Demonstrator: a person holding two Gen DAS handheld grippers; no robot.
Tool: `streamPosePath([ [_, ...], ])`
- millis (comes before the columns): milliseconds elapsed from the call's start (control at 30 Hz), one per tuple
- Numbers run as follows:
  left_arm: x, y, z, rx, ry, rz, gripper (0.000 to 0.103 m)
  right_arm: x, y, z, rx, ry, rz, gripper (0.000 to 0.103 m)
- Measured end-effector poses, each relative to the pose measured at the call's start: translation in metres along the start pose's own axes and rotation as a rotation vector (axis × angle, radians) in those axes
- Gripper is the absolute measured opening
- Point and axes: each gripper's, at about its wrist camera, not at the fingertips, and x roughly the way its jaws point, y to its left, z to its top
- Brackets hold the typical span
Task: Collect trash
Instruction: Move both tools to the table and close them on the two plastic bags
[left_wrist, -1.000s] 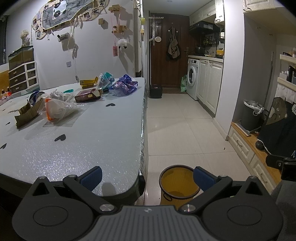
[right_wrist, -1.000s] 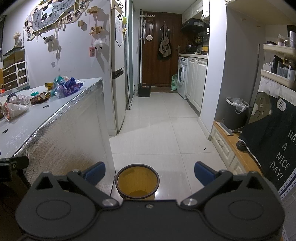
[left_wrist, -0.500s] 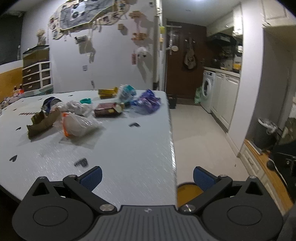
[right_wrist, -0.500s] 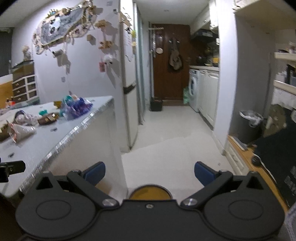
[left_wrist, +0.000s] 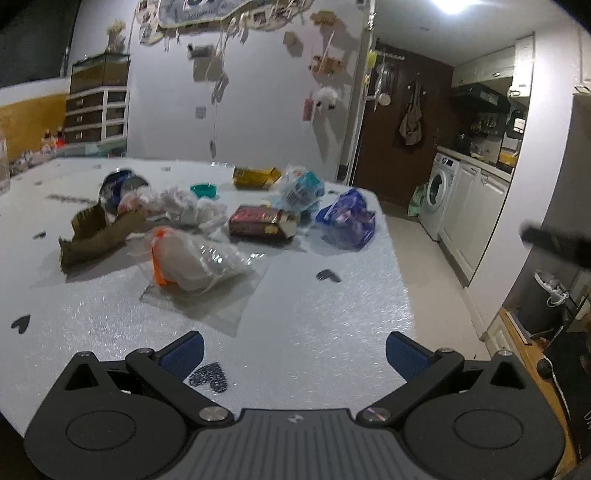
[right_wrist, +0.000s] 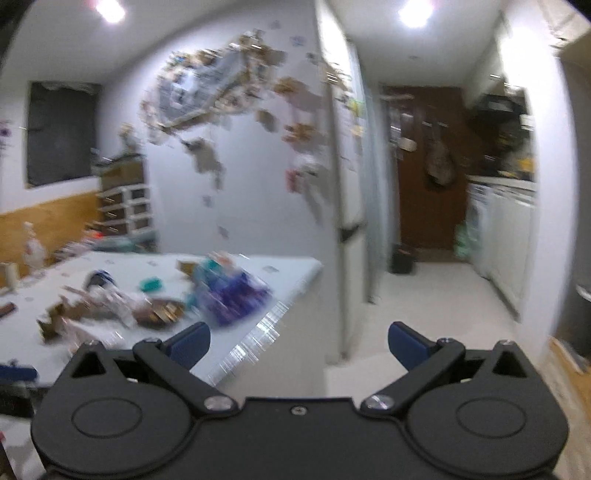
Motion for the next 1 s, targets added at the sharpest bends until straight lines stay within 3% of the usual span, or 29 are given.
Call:
streamPosePath([
  [100,0.009,0.008,0.002,-0.003,0.031,0.035,0.103,0.032,0.002,0.013,-0.024,-0.053,0.099,0.103],
  [300,0.025,0.03,0.016,-0.058,0.056,0.059,0.103,0.117,0.011,0.022,-0.07,-0.002,0.214,0.103],
  [533,0.043,0.066,0.039,-0.279,-0.022,-0.039,0.103,0.194,0.028,0.003,-0.217,0.061,0.278,0.103],
  [767,0.062,0.085,0.049,-0.425,-0.079,-0.073,0.102,0.219,0.047,-0.007,-0.253,0.11,0.296,0.102],
  [1000,0.073,0.087,0.049,-0.433,-0.095,-0.062,0.09,0.226,0.057,-0.002,-0.19,0.14,0.344,0.074],
])
